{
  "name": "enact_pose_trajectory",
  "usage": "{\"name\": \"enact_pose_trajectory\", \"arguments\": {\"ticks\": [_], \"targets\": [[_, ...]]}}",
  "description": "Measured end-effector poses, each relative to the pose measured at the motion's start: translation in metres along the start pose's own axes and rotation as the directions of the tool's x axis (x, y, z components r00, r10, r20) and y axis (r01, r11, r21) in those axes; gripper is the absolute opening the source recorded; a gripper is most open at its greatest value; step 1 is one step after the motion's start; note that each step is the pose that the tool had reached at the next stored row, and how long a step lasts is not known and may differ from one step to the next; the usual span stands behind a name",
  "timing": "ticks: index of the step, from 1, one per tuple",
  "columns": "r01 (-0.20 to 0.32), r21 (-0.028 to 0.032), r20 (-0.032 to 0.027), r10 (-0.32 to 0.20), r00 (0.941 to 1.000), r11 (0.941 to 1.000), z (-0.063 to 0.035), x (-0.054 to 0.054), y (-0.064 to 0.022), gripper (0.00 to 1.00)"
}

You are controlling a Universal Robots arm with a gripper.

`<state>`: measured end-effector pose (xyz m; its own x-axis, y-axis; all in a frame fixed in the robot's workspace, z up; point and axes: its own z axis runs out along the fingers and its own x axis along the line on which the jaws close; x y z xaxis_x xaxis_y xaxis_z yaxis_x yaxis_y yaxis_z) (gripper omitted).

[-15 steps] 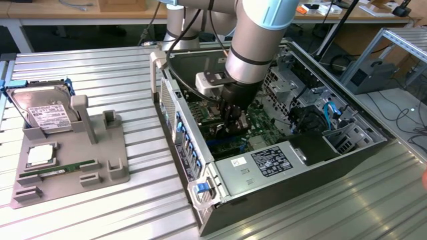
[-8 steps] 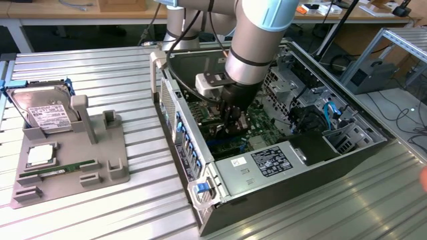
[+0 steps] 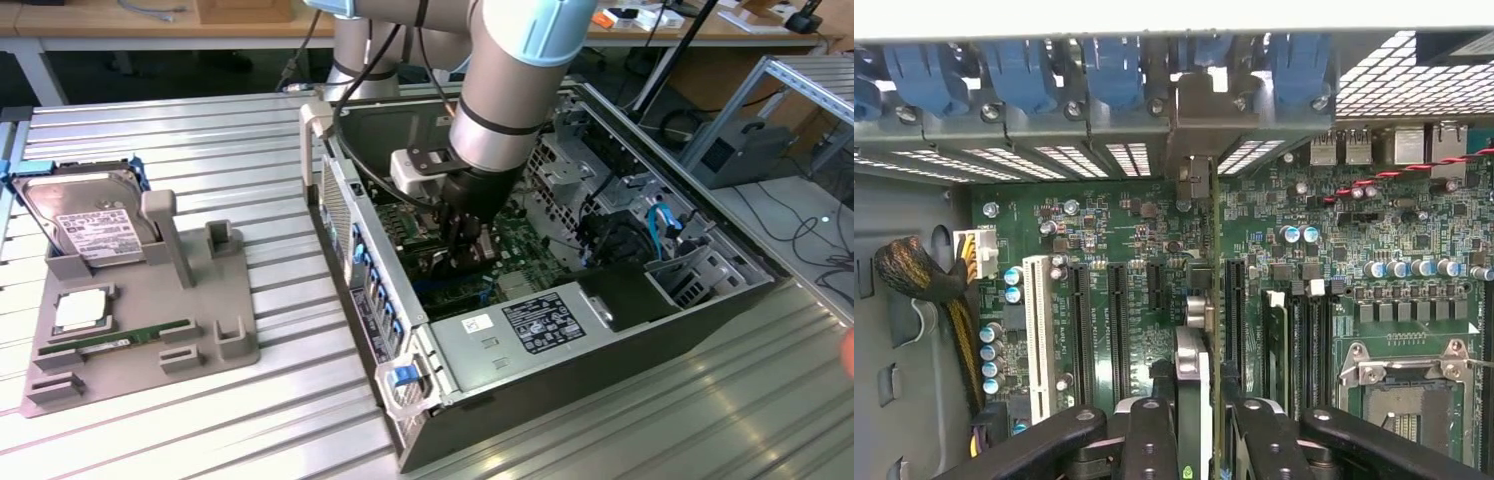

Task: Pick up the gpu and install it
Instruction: 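Insert the gpu into the slot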

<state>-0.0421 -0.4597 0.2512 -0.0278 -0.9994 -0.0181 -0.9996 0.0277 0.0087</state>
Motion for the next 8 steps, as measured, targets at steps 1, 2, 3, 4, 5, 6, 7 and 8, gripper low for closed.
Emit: {"name": "enact_pose_trajectory", "arguments": {"ticks": [1, 2, 3, 4, 5, 6, 7, 8], "targets": [[0.000, 0.0001, -0.0001, 0.000, 1.0000, 1.0000, 0.0004, 0.0000, 0.0000, 0.27], [0.000, 0.0004, 0.0006, 0.000, 1.0000, 1.0000, 0.0016, -0.0001, 0.0000, 0.27], [0.000, 0.0002, -0.0011, 0.000, 1.0000, 1.0000, 0.0019, 0.0000, 0.0000, 0.27], [0.000, 0.0000, -0.0018, 0.000, 1.0000, 1.0000, 0.0020, 0.0001, 0.0000, 0.27], [0.000, 0.0001, -0.0016, 0.000, 1.0000, 1.0000, 0.0021, 0.0000, -0.0001, 0.27], [0.000, 0.0002, -0.0014, 0.000, 1.0000, 1.0000, 0.0022, 0.0000, -0.0001, 0.27], [0.000, 0.0002, -0.0014, 0.000, 1.0000, 1.0000, 0.0022, 0.0000, -0.0001, 0.27], [0.000, 0.0002, -0.0014, 0.000, 1.0000, 1.0000, 0.0023, 0.0000, 0.0000, 0.27]]}}
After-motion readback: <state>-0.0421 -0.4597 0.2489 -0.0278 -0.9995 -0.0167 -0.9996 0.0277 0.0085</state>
